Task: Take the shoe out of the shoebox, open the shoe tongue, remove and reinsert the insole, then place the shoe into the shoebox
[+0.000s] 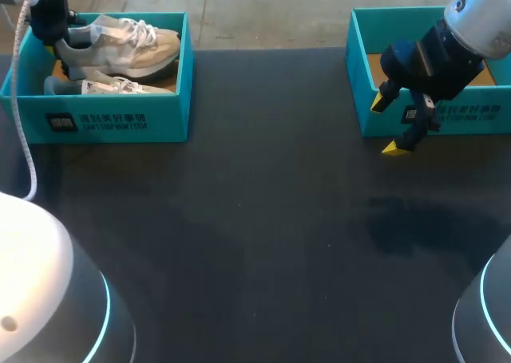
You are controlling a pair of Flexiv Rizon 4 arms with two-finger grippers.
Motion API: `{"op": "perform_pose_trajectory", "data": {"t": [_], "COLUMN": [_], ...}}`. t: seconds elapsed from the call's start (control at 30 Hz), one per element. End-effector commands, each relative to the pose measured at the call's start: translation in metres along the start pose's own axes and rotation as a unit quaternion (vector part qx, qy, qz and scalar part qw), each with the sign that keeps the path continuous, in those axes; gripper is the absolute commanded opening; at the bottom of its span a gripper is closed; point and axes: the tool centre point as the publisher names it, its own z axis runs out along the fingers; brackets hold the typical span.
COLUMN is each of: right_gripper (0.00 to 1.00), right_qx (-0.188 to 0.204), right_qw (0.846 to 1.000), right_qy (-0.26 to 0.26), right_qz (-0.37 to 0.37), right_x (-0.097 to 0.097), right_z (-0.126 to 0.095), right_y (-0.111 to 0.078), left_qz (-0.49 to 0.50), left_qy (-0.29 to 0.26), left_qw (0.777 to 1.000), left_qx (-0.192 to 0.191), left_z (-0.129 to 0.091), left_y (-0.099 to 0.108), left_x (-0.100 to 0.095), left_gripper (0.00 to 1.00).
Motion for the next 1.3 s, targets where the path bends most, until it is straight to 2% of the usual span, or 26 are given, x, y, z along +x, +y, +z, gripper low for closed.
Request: {"op": "perform_pose_trajectory", "data": {"t": [0.03,0.37,0.67,0.7,0.73,0.8,0.87,0.9,1.07,1.3], "right_gripper": [1.00,1.00,1.00,1.00,1.00,1.00,1.00,1.00,1.00,1.00], "right_qx": [0.001,0.001,0.001,0.001,0.001,0.001,0.001,0.001,0.001,0.001], "right_qw": [1.000,1.000,1.000,1.000,1.000,1.000,1.000,1.000,1.000,1.000], "right_qy": [0.001,0.001,0.001,0.001,0.001,0.001,0.001,0.001,0.001,0.001], "right_qz": [0.001,0.001,0.001,0.001,0.001,0.001,0.001,0.001,0.001,0.001], "right_x": [-0.001,-0.001,-0.001,-0.001,-0.001,-0.001,-0.001,-0.001,-0.001,-0.001], "right_z": [0.001,0.001,0.001,0.001,0.001,0.001,0.001,0.001,0.001,0.001], "right_y": [0.001,0.001,0.001,0.001,0.001,0.001,0.001,0.001,0.001,0.001], "left_qz": [0.005,0.006,-0.003,-0.003,-0.003,-0.004,-0.004,-0.005,-0.007,-0.017], "left_qy": [0.001,0.006,0.014,0.015,0.017,0.017,0.017,0.016,0.005,-0.027], "left_qw": [1.000,1.000,0.999,0.999,0.999,0.999,0.999,0.999,0.999,0.999], "left_qx": [0.005,0.024,0.037,0.037,0.038,0.038,0.039,0.039,0.039,0.044], "left_z": [0.013,0.036,0.043,0.043,0.043,0.043,0.043,0.042,0.030,-0.002], "left_y": [0.006,0.004,0.004,0.004,0.004,0.004,0.003,0.003,0.003,0.002], "left_x": [-0.003,-0.007,-0.005,-0.005,-0.005,-0.004,-0.004,-0.003,-0.002,-0.003], "left_gripper": [0.00,0.00,0.00,0.08,0.30,0.49,0.79,0.98,1.00,1.00]}}
